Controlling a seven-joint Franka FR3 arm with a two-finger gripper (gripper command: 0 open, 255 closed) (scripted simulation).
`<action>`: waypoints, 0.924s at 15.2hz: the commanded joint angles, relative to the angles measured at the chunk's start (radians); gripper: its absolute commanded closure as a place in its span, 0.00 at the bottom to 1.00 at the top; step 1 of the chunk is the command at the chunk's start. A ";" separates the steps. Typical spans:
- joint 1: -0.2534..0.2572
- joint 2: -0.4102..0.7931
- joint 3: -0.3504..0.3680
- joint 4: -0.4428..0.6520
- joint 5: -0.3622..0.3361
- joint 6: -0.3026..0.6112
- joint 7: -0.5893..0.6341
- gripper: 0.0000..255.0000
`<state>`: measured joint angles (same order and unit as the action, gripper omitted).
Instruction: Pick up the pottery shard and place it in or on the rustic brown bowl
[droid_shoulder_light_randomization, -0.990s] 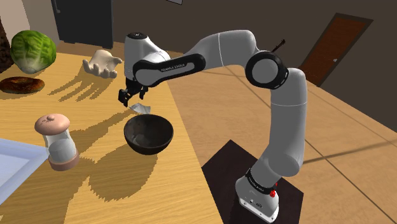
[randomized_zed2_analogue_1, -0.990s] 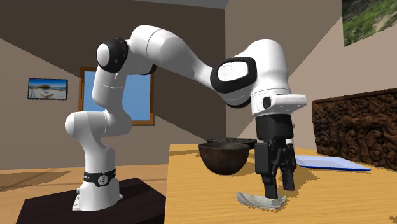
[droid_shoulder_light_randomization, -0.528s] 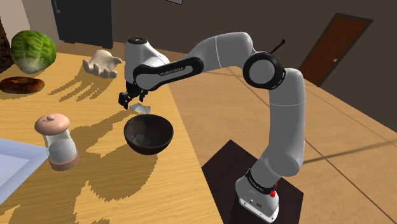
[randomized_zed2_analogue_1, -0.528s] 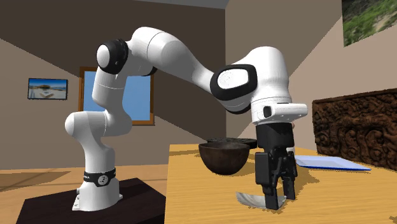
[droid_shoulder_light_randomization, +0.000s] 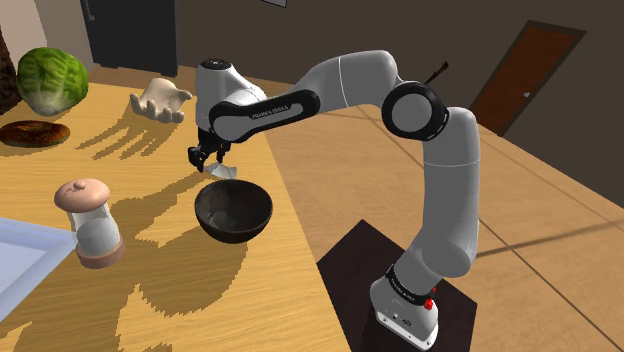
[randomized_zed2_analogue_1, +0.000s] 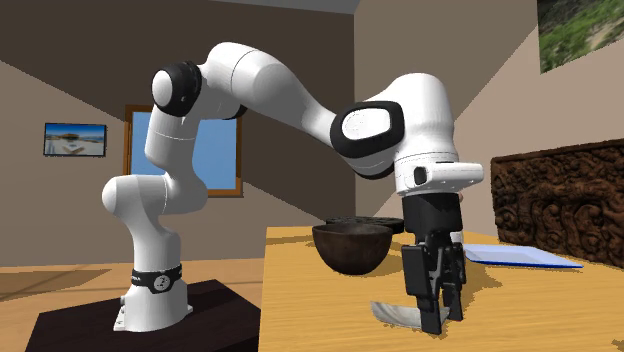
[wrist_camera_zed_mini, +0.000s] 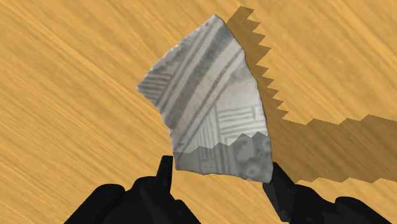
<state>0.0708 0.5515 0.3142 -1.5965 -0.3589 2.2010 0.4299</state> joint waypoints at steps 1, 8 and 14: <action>0.000 0.000 0.000 0.000 0.000 0.000 0.000 1.00; -0.002 -0.018 0.005 0.013 0.010 -0.030 -0.009 1.00; -0.006 -0.049 0.015 0.047 0.028 -0.092 -0.027 1.00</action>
<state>0.0646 0.5087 0.3271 -1.5554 -0.3344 2.1211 0.4048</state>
